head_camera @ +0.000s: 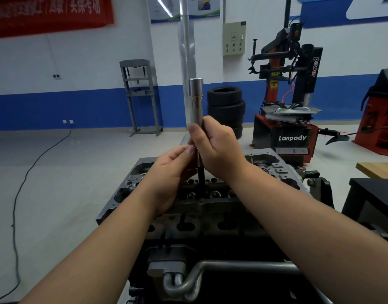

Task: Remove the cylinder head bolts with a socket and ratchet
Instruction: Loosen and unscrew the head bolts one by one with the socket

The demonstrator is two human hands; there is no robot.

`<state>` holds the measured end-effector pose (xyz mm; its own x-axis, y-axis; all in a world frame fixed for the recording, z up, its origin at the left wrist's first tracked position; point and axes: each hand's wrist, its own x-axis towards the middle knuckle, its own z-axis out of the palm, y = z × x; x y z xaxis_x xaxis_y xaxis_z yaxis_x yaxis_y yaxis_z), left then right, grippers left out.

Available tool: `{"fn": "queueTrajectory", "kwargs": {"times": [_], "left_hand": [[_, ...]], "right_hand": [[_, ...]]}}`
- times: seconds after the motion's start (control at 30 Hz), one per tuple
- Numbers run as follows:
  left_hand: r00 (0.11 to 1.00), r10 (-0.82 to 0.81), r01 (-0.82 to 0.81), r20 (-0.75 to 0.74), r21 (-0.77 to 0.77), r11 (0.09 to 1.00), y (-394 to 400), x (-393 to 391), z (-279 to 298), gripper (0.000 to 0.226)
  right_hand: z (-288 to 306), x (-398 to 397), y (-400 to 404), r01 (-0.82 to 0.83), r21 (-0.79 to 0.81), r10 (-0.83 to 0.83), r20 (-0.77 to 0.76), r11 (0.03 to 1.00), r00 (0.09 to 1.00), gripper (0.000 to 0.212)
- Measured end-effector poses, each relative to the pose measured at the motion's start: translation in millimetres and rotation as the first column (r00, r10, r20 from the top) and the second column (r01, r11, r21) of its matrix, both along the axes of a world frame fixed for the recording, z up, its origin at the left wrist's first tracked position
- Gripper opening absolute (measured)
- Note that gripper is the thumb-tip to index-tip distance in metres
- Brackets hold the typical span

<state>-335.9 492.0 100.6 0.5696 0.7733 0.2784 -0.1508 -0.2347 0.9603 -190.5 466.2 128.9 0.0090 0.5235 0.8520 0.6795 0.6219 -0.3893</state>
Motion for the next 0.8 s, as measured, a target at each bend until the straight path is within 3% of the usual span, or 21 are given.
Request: {"fn": "queueTrajectory", "kwargs": {"times": [0.13, 0.4, 0.6, 0.8], "left_hand": [[0.999, -0.028, 0.028, -0.017, 0.009, 1.000, -0.6, -0.8, 0.3, 0.031], [0.999, 0.029, -0.030, 0.022, 0.026, 0.999, -0.4, 0.8, 0.0, 0.049], [0.998, -0.058, 0.058, -0.033, 0.024, 0.998, 0.7, -1.0, -0.5, 0.036], [1.000, 0.031, -0.030, -0.004, 0.057, 0.998, -1.8, 0.1, -0.4, 0.039]], "right_hand": [[0.1, 0.0, -0.4, 0.007, 0.003, -0.007, 0.028, 1.000, 1.000, 0.042], [0.7, 0.6, -2.4, -0.031, 0.033, 0.032, -0.024, 0.999, 0.999, 0.036], [1.7, -0.3, -4.2, -0.048, 0.001, 0.048, -0.025, 0.999, 0.999, 0.045], [2.0, 0.9, -3.5, 0.015, 0.096, -0.014, -0.009, 0.995, 1.000, 0.036]]}}
